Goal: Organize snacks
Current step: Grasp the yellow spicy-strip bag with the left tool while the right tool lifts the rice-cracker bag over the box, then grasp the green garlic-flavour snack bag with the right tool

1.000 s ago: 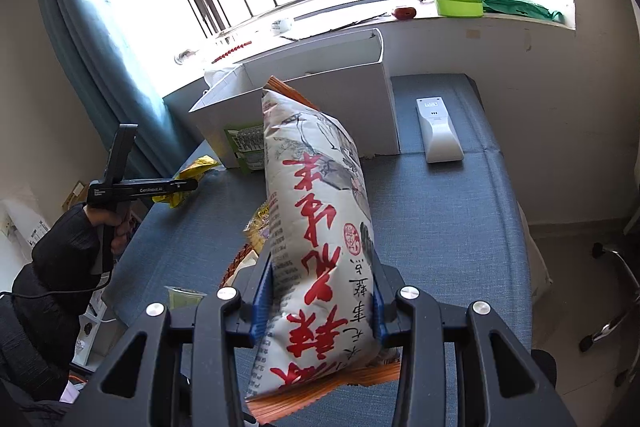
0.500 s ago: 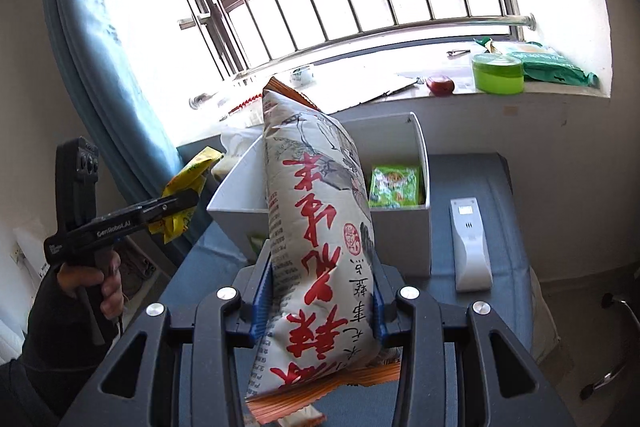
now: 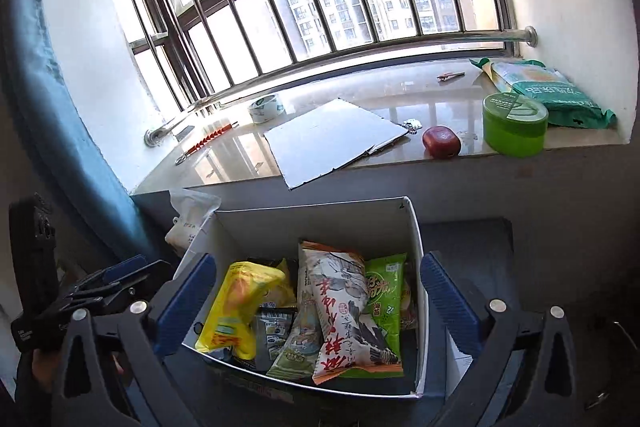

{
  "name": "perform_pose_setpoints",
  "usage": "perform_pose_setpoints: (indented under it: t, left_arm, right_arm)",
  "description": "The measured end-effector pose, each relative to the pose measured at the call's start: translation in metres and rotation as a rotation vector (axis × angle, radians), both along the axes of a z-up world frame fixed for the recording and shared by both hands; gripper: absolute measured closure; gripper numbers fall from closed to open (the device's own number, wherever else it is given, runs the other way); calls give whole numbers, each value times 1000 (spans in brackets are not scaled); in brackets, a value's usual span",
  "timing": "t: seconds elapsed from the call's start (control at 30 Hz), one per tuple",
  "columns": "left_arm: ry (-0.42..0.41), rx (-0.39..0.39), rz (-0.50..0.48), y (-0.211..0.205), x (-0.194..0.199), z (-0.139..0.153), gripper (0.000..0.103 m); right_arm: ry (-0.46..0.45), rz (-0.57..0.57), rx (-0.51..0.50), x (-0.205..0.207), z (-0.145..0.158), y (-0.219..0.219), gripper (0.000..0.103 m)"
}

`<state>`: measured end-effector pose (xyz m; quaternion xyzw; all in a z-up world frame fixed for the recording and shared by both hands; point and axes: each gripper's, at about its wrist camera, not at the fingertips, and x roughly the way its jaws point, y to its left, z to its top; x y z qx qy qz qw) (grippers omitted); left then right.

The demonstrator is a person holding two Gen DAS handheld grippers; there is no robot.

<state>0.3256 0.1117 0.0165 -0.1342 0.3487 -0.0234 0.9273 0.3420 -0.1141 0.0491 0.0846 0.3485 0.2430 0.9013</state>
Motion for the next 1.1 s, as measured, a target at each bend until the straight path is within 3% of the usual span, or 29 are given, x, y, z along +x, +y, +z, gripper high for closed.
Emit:
perform_pose_setpoints:
  t: [0.3,0.47,0.7,0.87,1.1]
  left_arm:
    - [-117,74,-63,-4,-68,26,0]
    - [-183,112,-137,-20,-127,34,0]
    - [-266,143,-149,-40,-212,28,0]
    - [-239,147,-175,-55,-257,3,0]
    - [-138,100,-179,-71,-295,-53,0]
  right_arm:
    - [-83,28,13,-56,19,-11,0]
    - [-130,67,-3,-105,23,-17,0]
    - [-179,101,6,-180,11,-33,0]
    - [-142,116,-9,-226,-18,-48,0]
    - [-35,64,-42,-275,-79,-69,0]
